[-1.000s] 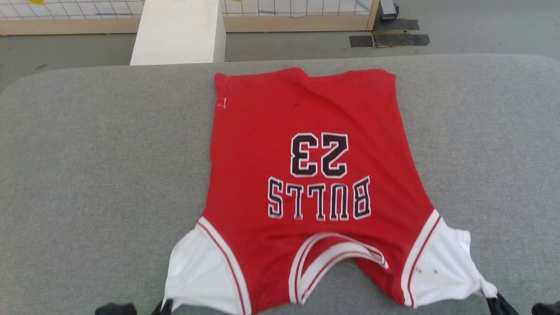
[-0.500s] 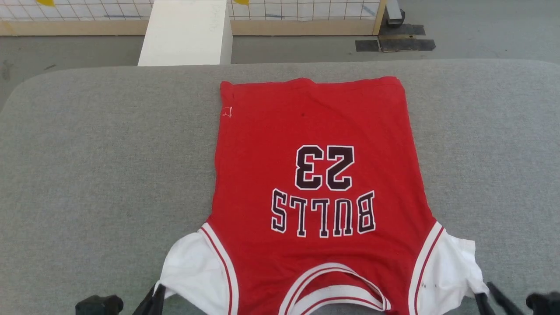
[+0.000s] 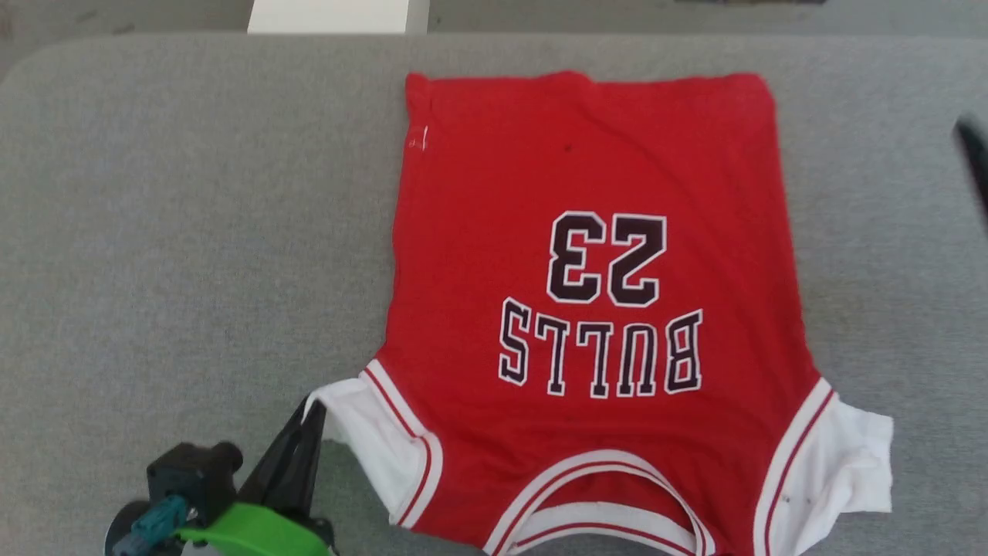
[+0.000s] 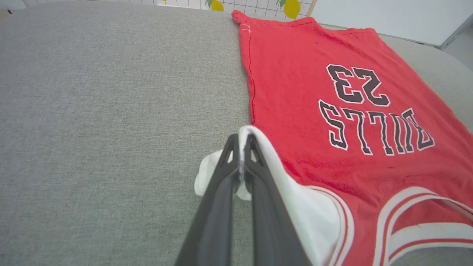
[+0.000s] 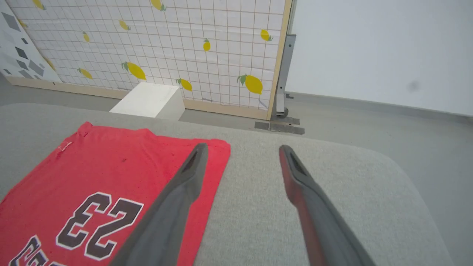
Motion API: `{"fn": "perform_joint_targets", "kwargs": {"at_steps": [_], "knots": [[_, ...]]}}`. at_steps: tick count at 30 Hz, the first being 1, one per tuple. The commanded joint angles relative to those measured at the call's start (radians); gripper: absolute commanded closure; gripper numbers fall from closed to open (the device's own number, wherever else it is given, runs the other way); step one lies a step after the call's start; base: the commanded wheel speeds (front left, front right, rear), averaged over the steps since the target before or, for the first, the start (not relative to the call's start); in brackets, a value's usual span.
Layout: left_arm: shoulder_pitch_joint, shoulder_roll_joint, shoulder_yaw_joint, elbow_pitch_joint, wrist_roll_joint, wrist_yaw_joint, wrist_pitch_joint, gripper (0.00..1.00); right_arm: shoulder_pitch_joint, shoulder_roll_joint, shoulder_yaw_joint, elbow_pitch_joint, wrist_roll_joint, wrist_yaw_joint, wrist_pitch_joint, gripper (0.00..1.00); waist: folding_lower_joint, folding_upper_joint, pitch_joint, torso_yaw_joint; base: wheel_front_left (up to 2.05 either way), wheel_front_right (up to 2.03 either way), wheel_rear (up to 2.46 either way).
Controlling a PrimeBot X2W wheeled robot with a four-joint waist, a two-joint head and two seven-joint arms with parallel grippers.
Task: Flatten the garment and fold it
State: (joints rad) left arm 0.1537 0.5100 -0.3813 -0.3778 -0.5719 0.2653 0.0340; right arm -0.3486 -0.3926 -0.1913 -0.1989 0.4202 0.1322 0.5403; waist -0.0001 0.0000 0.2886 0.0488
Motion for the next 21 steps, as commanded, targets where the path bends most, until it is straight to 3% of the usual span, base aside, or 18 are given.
{"fn": "perform_joint_targets", "kwargs": {"at_steps": [1, 6, 12, 21], "knots": [[-0.035, -0.006, -0.005, -0.009, 0.018, 0.003, -0.002, 1.0, -0.075, -0.011, 0.007, 0.023, -0.025, -0.002, 0.029, 0.0, 0.0001, 0.0, 0.11, 0.06, 0.0, 0.0, 0.0], [-0.115, -0.027, -0.034, -0.027, 0.053, -0.006, 0.0, 1.0, -0.341, 0.011, 0.023, 0.17, -0.099, -0.002, 0.15, 0.0, 0.0001, 0.0, 0.215, 0.111, 0.0, 0.0, 0.0], [-0.207, -0.069, -0.05, -0.015, 0.088, 0.006, -0.01, 1.0, -0.546, 0.063, 0.023, 0.359, -0.262, -0.002, 0.201, 0.0, 0.0001, 0.0, 0.322, 0.159, 0.0, 0.0, 0.0], [-0.269, -0.114, -0.066, 0.007, 0.079, -0.002, -0.023, 1.0, -0.587, 0.1, -0.011, 0.517, -0.386, -0.002, 0.193, 0.0, 0.0001, 0.0, 0.375, 0.188, 0.0, 0.0, 0.0]]}}
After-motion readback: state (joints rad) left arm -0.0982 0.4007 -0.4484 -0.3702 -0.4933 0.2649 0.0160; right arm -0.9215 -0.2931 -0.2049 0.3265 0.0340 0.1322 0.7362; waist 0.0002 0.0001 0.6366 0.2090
